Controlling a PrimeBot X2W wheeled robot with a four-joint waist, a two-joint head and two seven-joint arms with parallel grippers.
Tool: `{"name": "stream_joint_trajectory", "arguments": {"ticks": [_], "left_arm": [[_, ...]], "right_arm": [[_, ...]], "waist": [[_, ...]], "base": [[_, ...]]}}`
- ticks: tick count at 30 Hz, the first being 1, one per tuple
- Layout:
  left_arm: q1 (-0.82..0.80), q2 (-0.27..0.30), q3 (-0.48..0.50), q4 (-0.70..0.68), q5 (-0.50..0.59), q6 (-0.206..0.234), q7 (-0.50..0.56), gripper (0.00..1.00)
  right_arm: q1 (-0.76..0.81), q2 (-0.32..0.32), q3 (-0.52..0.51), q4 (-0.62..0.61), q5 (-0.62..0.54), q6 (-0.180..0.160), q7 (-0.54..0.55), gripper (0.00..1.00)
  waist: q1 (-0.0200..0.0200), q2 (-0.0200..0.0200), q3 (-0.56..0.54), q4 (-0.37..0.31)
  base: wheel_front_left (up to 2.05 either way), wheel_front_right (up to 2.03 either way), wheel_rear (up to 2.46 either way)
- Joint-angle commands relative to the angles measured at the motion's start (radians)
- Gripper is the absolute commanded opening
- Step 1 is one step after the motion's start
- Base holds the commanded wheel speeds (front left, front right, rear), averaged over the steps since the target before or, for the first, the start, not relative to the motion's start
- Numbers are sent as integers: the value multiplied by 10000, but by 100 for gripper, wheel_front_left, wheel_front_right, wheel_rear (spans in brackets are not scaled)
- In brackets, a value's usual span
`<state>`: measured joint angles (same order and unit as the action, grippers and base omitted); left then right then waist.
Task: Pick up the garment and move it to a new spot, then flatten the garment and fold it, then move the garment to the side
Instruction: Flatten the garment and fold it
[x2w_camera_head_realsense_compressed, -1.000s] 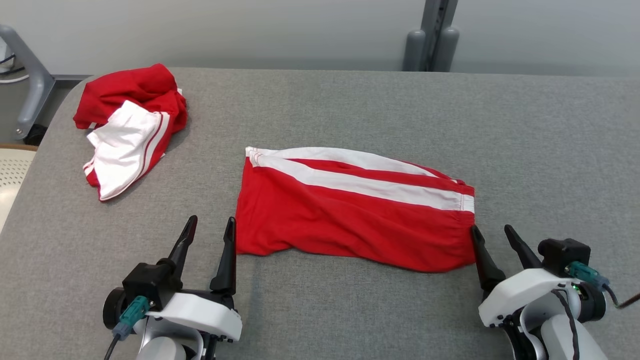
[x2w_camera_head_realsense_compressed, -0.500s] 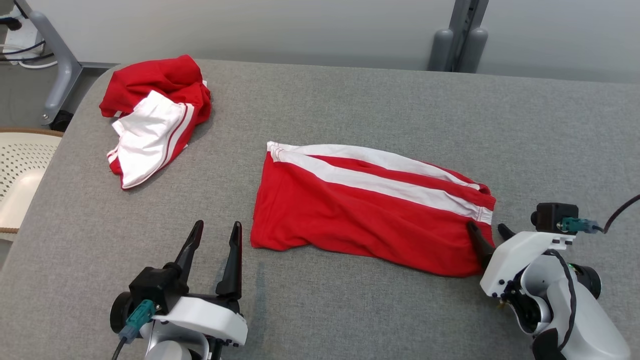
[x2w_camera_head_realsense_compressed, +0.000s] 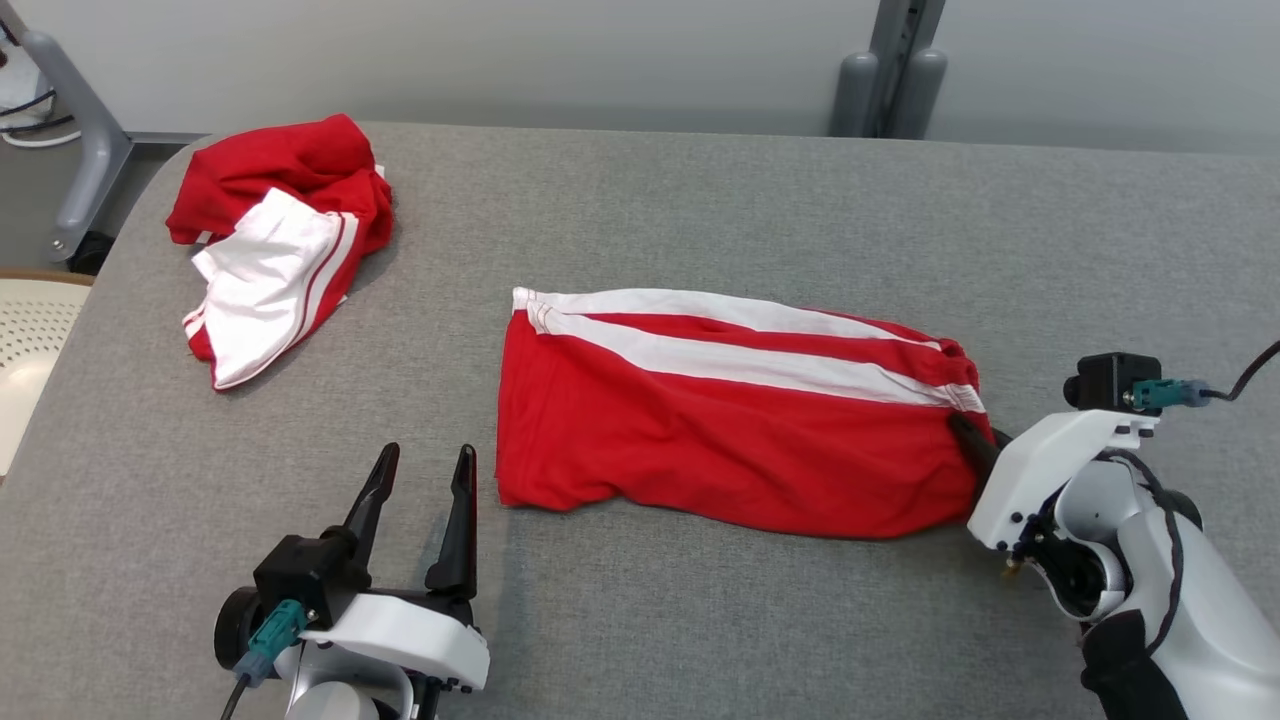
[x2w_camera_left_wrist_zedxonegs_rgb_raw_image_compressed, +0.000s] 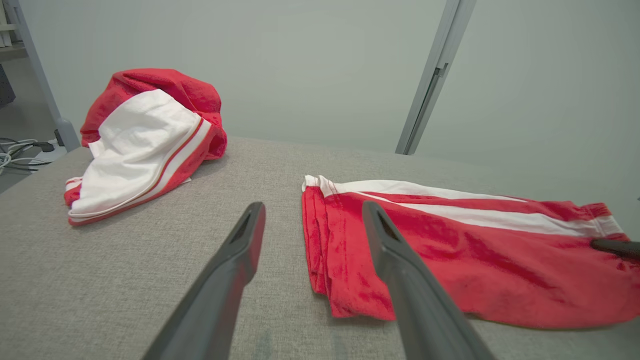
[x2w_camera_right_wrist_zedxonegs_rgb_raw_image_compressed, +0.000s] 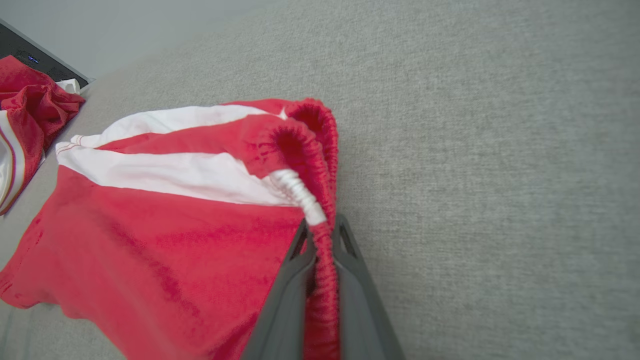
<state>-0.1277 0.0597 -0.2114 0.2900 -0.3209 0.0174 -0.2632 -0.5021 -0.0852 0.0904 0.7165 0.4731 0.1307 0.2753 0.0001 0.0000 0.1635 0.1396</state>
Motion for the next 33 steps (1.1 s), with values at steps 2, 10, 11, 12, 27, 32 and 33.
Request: {"name": "stream_joint_trajectory", "arguments": {"ticks": [2,10,11,12,27,32,33], "left_arm": [[68,35,55,32,99,-78,-21,100],[-17,8,97,-37,236,-161,-20,100],[-26,2,89,-49,241,-165,-20,100],[-46,-2,69,-66,232,-178,-21,100],[-237,-30,19,28,380,-234,-20,100],[-266,-36,27,111,375,-278,-21,100],[-260,-37,30,135,375,-286,-21,100]], "right_arm": [[-122,-293,103,-255,327,1,224,0],[230,-1571,207,-1441,1382,1,1227,0],[299,-1764,143,-1560,1442,1,1349,0],[459,-2180,-79,-1781,1407,1,1567,0],[1235,-1986,-1363,-3207,1432,3,2603,0],[1353,-1509,-1067,-4393,2060,3,2955,0],[1370,-1413,-1009,-4611,2198,3,3030,0]], "waist": [[-1,0,6,-203],[-1,0,-41,-873],[-1,0,-44,-953],[-1,0,-46,-1109],[-1,0,148,-1609],[-1,0,144,-1476],[-1,0,136,-1439]], "base": [[0,0,0],[0,0,0],[0,0,0],[0,0,0],[0,0,0],[0,0,0],[0,0,0]]}}
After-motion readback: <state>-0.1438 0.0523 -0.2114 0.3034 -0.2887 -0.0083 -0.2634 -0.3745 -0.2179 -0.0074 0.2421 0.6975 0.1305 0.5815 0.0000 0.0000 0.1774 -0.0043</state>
